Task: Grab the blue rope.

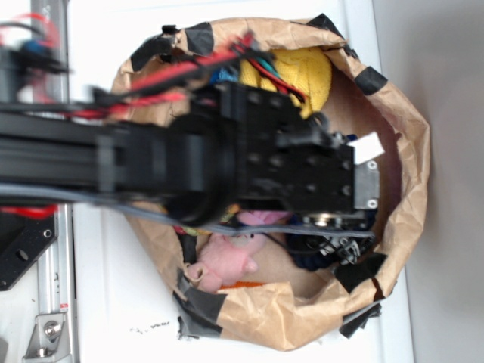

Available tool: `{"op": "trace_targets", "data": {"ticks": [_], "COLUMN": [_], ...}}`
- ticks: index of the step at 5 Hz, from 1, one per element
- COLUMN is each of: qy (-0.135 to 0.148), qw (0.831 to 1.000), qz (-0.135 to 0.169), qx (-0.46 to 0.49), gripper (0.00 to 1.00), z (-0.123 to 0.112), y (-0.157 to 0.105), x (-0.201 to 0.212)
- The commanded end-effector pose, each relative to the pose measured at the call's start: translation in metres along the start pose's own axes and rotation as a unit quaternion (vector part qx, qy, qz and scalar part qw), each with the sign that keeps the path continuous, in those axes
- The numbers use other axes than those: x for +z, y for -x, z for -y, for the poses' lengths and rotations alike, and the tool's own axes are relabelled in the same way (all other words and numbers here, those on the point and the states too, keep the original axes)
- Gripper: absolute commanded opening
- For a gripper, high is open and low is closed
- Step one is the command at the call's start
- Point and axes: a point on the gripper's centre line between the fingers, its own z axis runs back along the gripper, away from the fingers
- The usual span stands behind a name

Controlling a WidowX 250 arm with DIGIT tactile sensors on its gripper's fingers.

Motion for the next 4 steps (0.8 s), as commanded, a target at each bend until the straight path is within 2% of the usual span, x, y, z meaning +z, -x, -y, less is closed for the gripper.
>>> {"op": "trace_targets", "data": {"ticks": [1, 2, 3, 4], "qy": [0.005, 0.013, 0.014, -0.004], "qw": [0.997, 0.991, 0.986, 0.984], "qz": [-0.055, -0.122, -0.156, -0.152], "qx": [-0.055, -0.045, -0.064, -0.097], "gripper": [1.00, 0.91, 0.00, 0.00], "z": [0.017, 0.013, 0.010, 0.015], "y": [0.021, 0.059, 0.085, 0.088], "x": [-0.037, -0.037, -0.029, -0.016]}}
